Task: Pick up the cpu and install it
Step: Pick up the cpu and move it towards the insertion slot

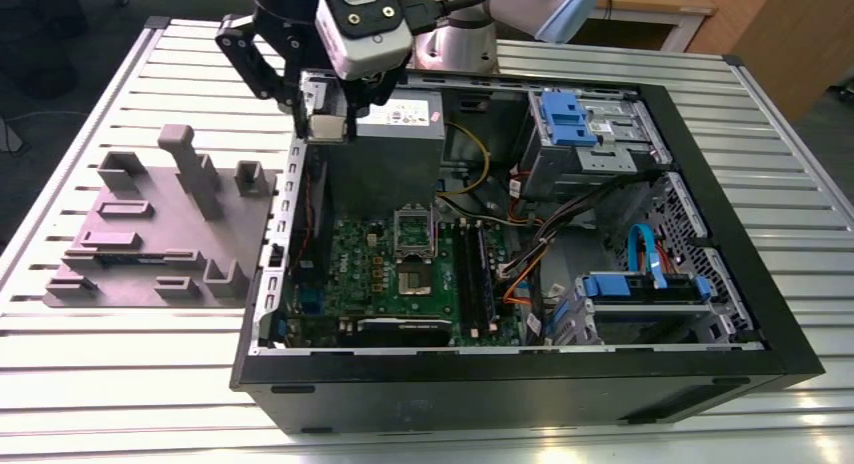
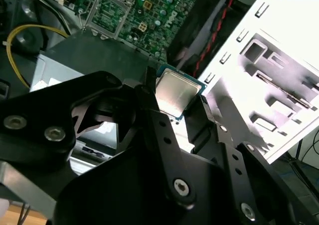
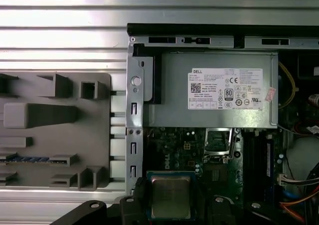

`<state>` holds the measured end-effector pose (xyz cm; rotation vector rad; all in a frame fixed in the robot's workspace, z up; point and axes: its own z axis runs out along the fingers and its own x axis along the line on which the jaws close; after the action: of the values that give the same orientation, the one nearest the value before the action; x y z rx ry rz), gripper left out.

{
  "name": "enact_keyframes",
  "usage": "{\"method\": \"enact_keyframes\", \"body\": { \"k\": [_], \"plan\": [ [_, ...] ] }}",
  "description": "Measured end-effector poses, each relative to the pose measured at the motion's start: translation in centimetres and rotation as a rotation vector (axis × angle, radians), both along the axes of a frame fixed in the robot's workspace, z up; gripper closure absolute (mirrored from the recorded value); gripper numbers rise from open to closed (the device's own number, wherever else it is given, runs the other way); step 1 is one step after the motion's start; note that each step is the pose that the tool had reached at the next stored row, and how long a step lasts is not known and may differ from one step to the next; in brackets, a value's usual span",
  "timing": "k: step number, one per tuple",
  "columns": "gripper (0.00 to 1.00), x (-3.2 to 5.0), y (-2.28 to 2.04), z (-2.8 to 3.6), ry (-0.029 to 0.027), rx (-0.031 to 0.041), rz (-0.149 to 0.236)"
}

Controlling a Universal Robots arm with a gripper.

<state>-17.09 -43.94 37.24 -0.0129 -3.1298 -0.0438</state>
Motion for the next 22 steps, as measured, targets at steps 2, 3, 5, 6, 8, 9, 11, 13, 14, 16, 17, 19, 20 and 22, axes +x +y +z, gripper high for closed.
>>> {"method": "enact_keyframes", "body": {
  "k": [2, 3, 5, 6, 8, 9, 11, 13, 14, 16, 17, 19, 20, 22],
  "plan": [
    [0.53, 0.49, 0.0, -0.03, 0.0, -0.0001, 0.0],
    [0.53, 0.72, 0.0, -0.04, 0.0, -0.0001, 0.0],
    [0.53, 1.1, 0.0, -0.08, 0.0, 0.0, 0.0],
    [0.53, 1.3, 0.0, -0.09, 0.0, 0.0, 0.0],
    [0.53, 1.7, 0.0, -0.11, 0.0, -0.0001, 0.0],
    [0.53, 1.91, 0.0, -0.13, 0.0, 0.0, 0.0],
    [0.53, 2.17, 0.0, -0.16, -0.0001, 0.0001, 0.0],
    [0.53, 2.33, 0.0, -0.18, 0.0, 0.0, 0.0],
    [0.53, 2.43, 0.0, -0.19, 0.0, -0.0001, 0.0],
    [0.53, 2.68, 0.0, -0.21, 0.0, -0.0001, 0.0],
    [0.53, 2.78, 0.0, -0.23, 0.0, 0.0, 0.0],
    [0.53, 2.95, 0.0, -0.27, 0.0, 0.0, 0.0],
    [0.53, 3.05, 0.0, -0.28, 0.0, 0.0, 0.0],
    [0.53, 3.32, 0.0, -0.31, 0.0, 0.0, 0.0]
  ]
}}
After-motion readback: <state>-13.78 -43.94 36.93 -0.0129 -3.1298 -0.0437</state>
